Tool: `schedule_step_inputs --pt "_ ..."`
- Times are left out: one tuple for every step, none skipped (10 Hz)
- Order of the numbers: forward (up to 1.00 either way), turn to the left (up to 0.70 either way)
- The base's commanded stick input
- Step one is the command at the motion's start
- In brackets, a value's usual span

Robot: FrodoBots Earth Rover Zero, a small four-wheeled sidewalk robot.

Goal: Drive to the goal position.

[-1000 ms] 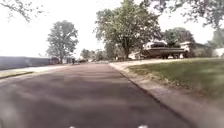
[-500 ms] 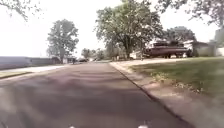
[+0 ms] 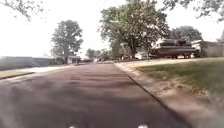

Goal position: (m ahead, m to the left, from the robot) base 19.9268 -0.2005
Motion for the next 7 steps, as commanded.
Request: schedule_step_inputs --pt "1.0 -0.01" --pt "1.0 -0.01" --pt "1.0 -0.01" --pt "1.0 -0.01" --pt "1.0 -0.01" --pt "1.0 -0.01" --pt "1.0 -0.01"
